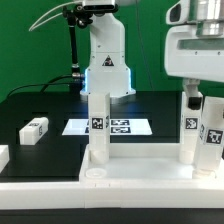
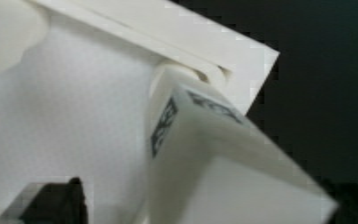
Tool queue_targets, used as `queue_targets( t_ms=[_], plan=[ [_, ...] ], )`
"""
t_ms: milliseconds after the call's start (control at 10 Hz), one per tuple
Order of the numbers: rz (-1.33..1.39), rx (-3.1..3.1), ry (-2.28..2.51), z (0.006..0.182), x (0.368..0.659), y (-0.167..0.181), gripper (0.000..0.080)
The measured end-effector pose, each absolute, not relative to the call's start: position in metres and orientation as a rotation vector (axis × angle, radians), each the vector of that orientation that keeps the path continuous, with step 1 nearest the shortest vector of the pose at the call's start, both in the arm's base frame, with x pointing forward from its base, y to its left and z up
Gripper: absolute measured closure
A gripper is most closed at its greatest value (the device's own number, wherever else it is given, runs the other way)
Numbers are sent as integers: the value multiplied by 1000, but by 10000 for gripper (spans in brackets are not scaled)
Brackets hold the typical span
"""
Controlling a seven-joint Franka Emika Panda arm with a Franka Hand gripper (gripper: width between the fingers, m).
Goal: Assemble desk
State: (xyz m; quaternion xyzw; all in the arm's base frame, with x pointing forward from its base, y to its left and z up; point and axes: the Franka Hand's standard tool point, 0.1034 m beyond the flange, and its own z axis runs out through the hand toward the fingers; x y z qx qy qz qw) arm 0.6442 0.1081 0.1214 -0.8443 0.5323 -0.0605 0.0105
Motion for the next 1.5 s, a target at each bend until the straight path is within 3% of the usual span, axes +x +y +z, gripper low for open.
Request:
queue_targets(
  t_ms=[700, 800, 900, 1000, 1100, 1500],
  plan=[
    [-214, -3107, 771, 112, 640, 122, 151],
    [-214, -3107, 773, 112, 640, 122, 238],
    [-213, -3103, 786, 112, 640, 122, 385],
    [-213, -3098, 804, 111, 639, 122, 385],
    [-213, -3068, 902, 111, 639, 121, 508],
    [-217, -2840, 1396, 110, 639, 122, 508]
  ],
)
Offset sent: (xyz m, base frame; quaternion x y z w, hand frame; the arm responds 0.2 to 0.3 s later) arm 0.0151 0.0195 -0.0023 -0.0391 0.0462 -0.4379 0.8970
